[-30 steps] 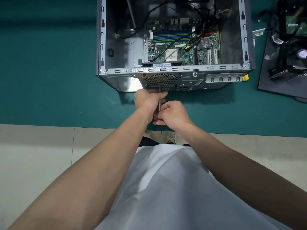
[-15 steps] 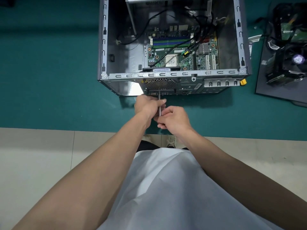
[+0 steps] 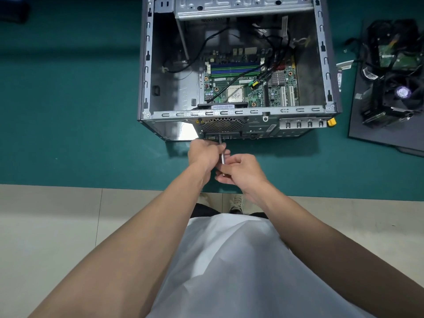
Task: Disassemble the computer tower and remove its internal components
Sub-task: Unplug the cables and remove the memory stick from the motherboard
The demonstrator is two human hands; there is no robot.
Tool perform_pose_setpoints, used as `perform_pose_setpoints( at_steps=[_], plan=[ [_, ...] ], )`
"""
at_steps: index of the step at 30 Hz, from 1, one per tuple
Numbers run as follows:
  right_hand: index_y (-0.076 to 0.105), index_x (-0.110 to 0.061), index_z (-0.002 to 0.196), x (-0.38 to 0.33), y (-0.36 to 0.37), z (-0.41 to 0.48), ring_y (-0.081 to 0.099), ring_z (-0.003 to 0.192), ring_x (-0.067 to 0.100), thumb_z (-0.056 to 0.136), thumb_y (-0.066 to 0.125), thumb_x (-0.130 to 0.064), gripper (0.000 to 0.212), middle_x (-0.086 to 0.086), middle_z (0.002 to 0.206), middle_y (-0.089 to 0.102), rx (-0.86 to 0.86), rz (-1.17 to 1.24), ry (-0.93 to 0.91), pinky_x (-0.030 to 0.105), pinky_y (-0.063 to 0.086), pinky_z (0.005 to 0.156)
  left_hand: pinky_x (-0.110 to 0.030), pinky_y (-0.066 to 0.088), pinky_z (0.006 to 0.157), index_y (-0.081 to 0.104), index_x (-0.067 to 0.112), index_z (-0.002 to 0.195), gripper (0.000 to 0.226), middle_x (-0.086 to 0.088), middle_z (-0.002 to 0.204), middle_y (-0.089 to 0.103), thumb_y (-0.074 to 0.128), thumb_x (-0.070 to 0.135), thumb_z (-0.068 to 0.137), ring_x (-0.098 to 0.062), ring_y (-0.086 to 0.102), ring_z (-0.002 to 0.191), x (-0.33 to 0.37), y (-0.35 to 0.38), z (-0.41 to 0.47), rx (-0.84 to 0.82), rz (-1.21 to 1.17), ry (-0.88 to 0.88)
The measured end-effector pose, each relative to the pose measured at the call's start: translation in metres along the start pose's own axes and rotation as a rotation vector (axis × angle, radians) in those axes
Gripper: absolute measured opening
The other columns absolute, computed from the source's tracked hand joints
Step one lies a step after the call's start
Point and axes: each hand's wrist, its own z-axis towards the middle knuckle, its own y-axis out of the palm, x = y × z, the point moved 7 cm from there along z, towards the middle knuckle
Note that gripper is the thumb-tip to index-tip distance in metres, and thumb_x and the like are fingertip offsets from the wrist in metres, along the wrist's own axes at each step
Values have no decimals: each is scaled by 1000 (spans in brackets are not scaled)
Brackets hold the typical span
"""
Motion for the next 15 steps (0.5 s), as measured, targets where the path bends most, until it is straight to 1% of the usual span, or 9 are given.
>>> perform_pose_setpoints(
  at_steps=[2, 4, 5, 7, 9, 11, 13, 14, 15],
  plan=[
    [63, 5, 97, -3, 6, -1, 67, 77, 23, 91, 57, 4, 8, 18, 92, 65, -120, 80, 15, 32, 59, 75, -31, 59, 64, 66, 4, 90, 7, -5, 72, 74, 60, 7, 93, -19, 71, 63, 0, 2, -1, -61, -39, -25],
    [62, 7, 99, -8, 7, -1, 66, 76, 24, 90, 54, 9, 12, 20, 91, 64, -156, 54, 6, 28, 59, 71, -31, 59, 65, 65, 3, 93, 11, -7, 77, 75, 55, 7, 96, -19, 71, 65, 0, 2, -2, -113, -58, -32],
    [63, 5, 96, -10, 6, 0, 67, 75, 23, 89, 55, 10, 11, 20, 89, 65, -135, 12, -8, 28, 59, 70, -31, 59, 65, 65, 2, 96, 11, -9, 80, 75, 56, 7, 95, -20, 71, 67, 1, 2, -2, -123, -62, -28],
    [64, -2, 87, -11, 3, 1, 70, 70, 22, 85, 63, 7, 9, 17, 86, 69, -47, -93, -37, 30, 59, 70, -30, 59, 64, 66, 1, 96, 10, -12, 81, 74, 67, 8, 89, -22, 71, 69, 4, 0, -3, -89, -52, -5],
    [64, -8, 84, -10, -1, 2, 71, 68, 19, 81, 69, 2, 11, 11, 85, 71, 53, -165, -50, 34, 60, 72, -33, 59, 71, 64, 5, 90, 20, -13, 81, 73, 79, 9, 78, -24, 72, 74, 5, -3, -1, -15, 7, 12],
    [63, -11, 85, -6, -3, 2, 71, 69, 18, 79, 71, -1, 14, 8, 86, 72, 89, -158, -43, 36, 60, 72, -36, 59, 74, 63, 6, 90, 19, -13, 80, 73, 78, 6, 78, -24, 72, 75, 5, -4, -1, 24, 17, 2],
    [63, -9, 89, -4, 2, 2, 70, 69, 17, 83, 67, 0, 12, 9, 90, 70, 15, -112, -21, 34, 60, 72, -31, 58, 63, 64, 0, 97, 11, -12, 78, 73, 68, 3, 87, -21, 70, 64, 4, -1, -2, 4, -35, -35],
    [63, -6, 92, -4, 6, 2, 69, 69, 18, 86, 64, 2, 11, 12, 91, 69, -45, -75, -8, 31, 60, 70, -28, 56, 56, 64, 0, 97, 8, -10, 76, 73, 63, 2, 90, -20, 69, 58, 4, 1, -3, -19, -55, -51],
    [63, -3, 94, -6, 9, 1, 68, 69, 20, 88, 60, 5, 11, 15, 91, 68, -97, -42, 2, 29, 60, 69, -27, 54, 53, 64, 1, 96, 7, -9, 75, 74, 58, 3, 93, -19, 68, 56, 4, 2, -3, -44, -64, -60]
  ],
)
